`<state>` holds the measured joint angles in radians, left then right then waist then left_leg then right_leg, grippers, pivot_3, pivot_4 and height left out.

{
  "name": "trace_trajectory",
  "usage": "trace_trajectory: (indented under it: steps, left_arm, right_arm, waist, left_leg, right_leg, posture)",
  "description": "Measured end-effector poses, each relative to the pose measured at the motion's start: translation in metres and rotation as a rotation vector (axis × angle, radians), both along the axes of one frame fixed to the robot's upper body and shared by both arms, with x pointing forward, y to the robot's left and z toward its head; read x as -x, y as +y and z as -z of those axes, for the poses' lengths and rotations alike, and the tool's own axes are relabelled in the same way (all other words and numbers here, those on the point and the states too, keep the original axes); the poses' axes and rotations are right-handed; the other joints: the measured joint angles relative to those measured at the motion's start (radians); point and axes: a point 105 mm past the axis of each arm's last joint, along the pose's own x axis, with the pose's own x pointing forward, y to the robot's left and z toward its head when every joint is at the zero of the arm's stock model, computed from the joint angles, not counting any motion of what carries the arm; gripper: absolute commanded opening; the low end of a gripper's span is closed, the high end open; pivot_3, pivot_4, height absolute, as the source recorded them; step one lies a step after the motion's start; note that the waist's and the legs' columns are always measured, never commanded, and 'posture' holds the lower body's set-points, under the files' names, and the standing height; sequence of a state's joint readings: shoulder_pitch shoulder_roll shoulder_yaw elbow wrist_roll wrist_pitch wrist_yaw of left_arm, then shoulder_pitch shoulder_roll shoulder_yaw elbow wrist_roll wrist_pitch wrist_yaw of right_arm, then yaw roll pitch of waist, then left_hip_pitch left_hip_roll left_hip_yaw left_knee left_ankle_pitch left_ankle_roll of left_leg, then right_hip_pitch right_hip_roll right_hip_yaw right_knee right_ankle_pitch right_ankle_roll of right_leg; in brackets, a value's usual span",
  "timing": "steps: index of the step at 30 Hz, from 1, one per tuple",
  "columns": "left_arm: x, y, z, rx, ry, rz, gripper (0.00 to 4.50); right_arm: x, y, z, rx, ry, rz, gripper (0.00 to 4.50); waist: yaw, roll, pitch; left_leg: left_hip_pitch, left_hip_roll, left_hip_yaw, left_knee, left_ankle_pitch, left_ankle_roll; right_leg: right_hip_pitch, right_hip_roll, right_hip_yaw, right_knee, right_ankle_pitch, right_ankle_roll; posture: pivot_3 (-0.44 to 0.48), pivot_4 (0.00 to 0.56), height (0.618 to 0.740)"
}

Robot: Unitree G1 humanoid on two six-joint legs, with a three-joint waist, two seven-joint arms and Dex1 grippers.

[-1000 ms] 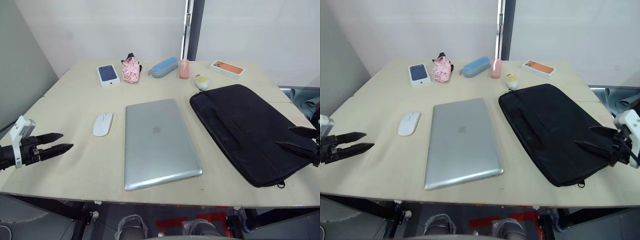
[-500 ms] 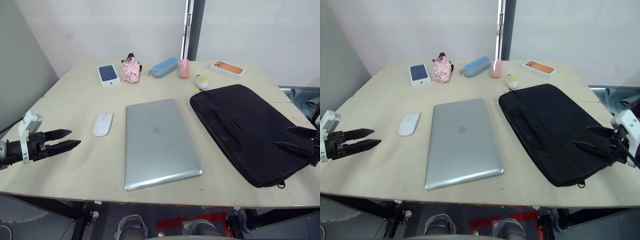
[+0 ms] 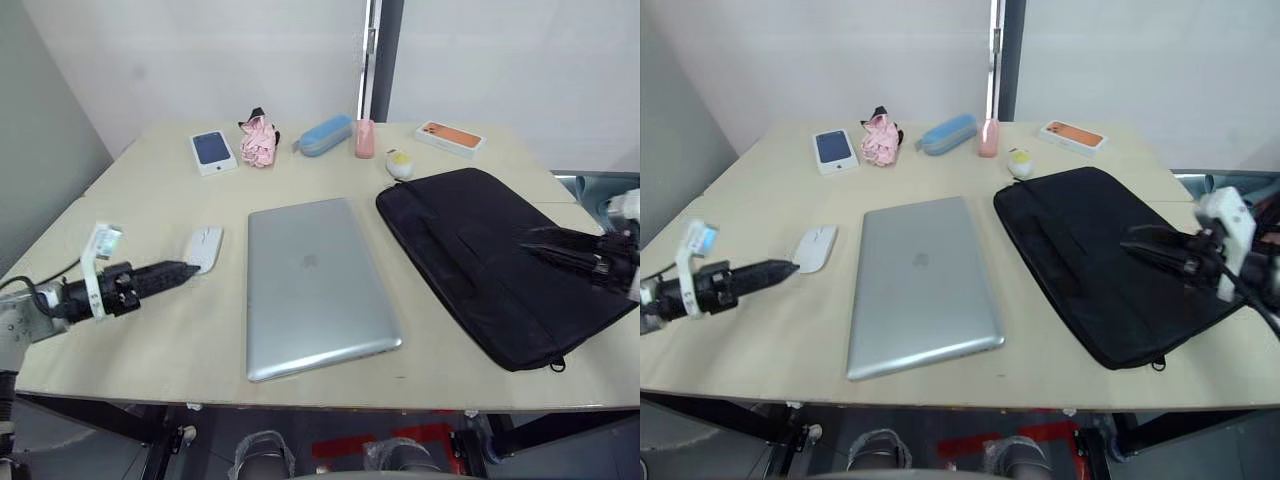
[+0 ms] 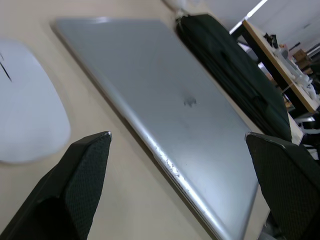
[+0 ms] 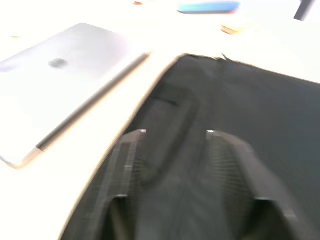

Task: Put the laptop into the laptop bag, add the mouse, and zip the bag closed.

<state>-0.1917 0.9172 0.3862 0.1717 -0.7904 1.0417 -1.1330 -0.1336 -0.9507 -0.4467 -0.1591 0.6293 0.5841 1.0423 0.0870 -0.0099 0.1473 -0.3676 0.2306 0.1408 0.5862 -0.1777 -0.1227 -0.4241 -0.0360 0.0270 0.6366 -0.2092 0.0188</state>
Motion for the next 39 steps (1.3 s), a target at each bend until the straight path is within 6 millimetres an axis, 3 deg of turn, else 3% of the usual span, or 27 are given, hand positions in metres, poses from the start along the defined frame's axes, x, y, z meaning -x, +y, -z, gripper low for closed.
trace_trajectory:
  steps: [3, 6, 10, 16, 21, 25, 34, 39]
  left_arm:
    - [0.000, 0.002, 0.016, -0.001, 0.109, -0.034, 4.50]
    - [0.000, -0.002, 0.019, 0.038, 0.168, -0.038, 4.50]
    - [-0.010, -0.022, 0.019, 0.128, 0.199, -0.001, 4.50]
    - [-0.035, -0.031, 0.033, 0.169, 0.247, -0.070, 4.50]
    - [-0.048, -0.041, 0.034, 0.149, 0.223, -0.065, 4.50]
    - [-0.056, -0.048, 0.037, 0.146, 0.221, -0.055, 4.50]
    - [-0.058, -0.056, 0.039, 0.140, 0.238, -0.032, 4.50]
    - [-0.050, -0.072, 0.039, 0.133, 0.262, 0.042, 4.50]
  right_arm:
    - [-0.016, 0.030, 0.010, 0.007, 0.003, -0.067, 0.01]
    - [-0.027, 0.049, 0.025, 0.056, 0.013, -0.116, 0.01]
    - [-0.046, 0.080, 0.055, 0.163, 0.020, -0.197, 0.01]
    - [-0.078, 0.115, 0.091, 0.304, 0.024, -0.227, 0.01]
    - [-0.101, 0.123, 0.111, 0.423, 0.011, -0.197, 0.01]
    - [-0.114, 0.135, 0.112, 0.453, -0.021, -0.194, 0.01]
    - [-0.114, 0.153, 0.115, 0.451, -0.023, -0.246, 0.01]
    - [-0.111, 0.159, 0.116, 0.440, -0.016, -0.275, 0.01]
  waist:
    - [0.002, 0.000, 0.000]
    - [0.008, 0.000, 0.000]
    - [0.007, 0.000, 0.000]
    - [-0.003, 0.000, 0.000]
    - [-0.002, 0.000, -0.001]
    - [-0.005, 0.001, -0.001]
    - [-0.008, 0.002, -0.007]
    - [-0.009, 0.003, -0.008]
  left_leg:
    - [0.000, 0.000, -0.001, 0.001, 0.000, 0.000]
    - [0.000, -0.001, -0.001, 0.003, 0.000, 0.000]
    - [-0.001, -0.002, -0.001, 0.005, 0.000, 0.000]
    - [-0.002, -0.002, -0.002, 0.005, 0.000, -0.001]
    - [-0.002, -0.002, -0.003, 0.005, 0.000, -0.002]
    - [0.000, -0.003, -0.003, 0.007, 0.001, -0.003]
    - [0.001, -0.003, -0.004, 0.006, 0.002, -0.003]
    - [0.001, -0.003, -0.004, 0.005, 0.002, -0.003]
  right_leg:
    - [0.000, 0.000, 0.000, 0.002, 0.000, 0.000]
    - [0.000, -0.001, -0.001, 0.001, 0.000, 0.000]
    - [0.000, -0.002, -0.001, 0.003, 0.000, 0.000]
    - [-0.001, -0.002, -0.001, 0.006, 0.000, 0.000]
    - [0.001, -0.002, -0.001, 0.006, 0.000, 0.000]
    - [0.002, -0.003, -0.002, 0.009, 0.000, 0.000]
    - [0.005, -0.003, -0.003, 0.008, 0.000, 0.000]
    - [0.005, -0.004, -0.003, 0.005, 0.000, 0.000]
  posture:
    - [0.000, 0.150, 0.740]
    - [0.000, 0.150, 0.740]
    - [0.000, 0.150, 0.740]
    - [0.000, 0.150, 0.740]
    - [0.000, 0.150, 0.740]
    - [0.000, 0.150, 0.740]
    - [0.000, 0.150, 0.740]
    - [0.000, 0.150, 0.740]
